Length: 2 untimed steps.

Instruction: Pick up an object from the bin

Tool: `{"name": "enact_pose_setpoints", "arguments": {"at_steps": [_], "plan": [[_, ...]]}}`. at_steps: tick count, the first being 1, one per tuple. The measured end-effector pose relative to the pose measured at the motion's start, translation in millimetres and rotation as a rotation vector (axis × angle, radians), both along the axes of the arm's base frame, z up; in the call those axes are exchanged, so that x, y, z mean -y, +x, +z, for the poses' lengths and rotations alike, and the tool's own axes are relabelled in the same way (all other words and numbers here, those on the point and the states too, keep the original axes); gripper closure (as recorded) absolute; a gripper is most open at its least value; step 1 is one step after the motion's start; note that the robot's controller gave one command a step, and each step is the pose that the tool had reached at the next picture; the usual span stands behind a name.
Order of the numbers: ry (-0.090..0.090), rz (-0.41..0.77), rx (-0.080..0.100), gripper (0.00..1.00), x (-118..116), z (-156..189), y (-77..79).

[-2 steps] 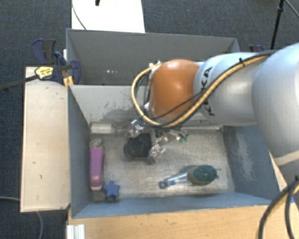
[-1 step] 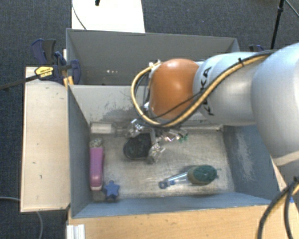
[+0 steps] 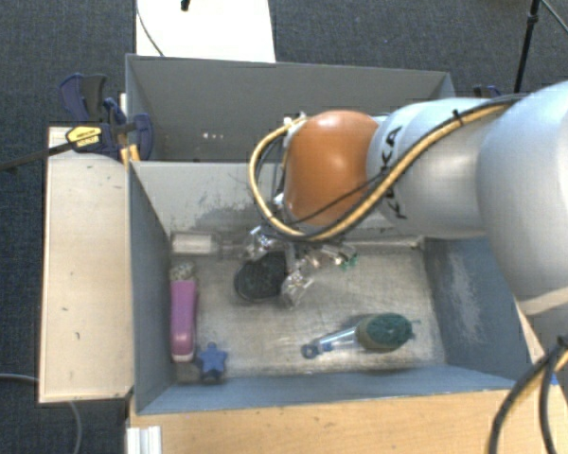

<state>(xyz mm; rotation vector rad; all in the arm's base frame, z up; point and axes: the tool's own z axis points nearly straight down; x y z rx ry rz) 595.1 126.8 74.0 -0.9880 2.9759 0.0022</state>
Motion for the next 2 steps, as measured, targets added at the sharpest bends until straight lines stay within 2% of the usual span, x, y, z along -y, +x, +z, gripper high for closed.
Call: {"name": "enact_pose_setpoints", "arguments": {"at_steps": [1,2], "plan": [[0.000,-0.011,0.005,1.00,-0.6,77.1,2.3],[-0.001,-0.021,0.003,1.00,-1.1,118.3,3.8]]}}
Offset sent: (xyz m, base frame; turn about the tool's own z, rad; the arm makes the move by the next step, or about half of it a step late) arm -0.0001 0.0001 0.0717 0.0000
